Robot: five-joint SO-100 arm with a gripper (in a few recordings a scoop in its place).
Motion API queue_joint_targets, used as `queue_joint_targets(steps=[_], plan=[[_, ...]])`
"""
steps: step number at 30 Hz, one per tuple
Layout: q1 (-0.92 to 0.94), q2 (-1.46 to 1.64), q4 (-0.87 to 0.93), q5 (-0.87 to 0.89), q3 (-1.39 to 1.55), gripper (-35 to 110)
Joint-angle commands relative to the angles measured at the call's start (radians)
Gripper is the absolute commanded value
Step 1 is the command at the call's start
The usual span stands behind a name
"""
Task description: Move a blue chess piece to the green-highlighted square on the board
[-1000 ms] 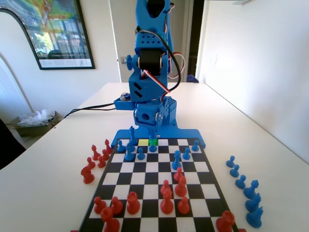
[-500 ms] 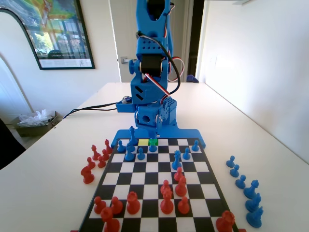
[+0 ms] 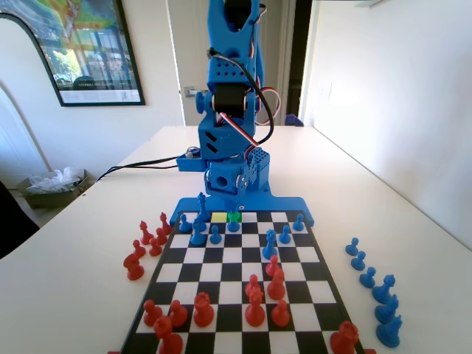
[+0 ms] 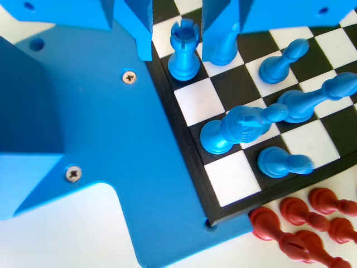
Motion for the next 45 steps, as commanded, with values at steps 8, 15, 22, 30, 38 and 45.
queue_joint_targets(steps=[8, 15, 22, 30, 38, 45], plan=[[0.017, 0.074, 0.215, -0.078, -0.170, 12], [0.006, 0.138, 0.463, -0.051, -0.337, 8], [-0.054, 0.241, 0.733, 0.146, -0.518, 1], [-0.103, 0.430, 1.042, 0.474, -0.660, 1], [-0.132, 0.670, 1.092, 0.788, -0.649, 1], [-0.153, 0.782, 1.086, 1.019, -0.686, 1]])
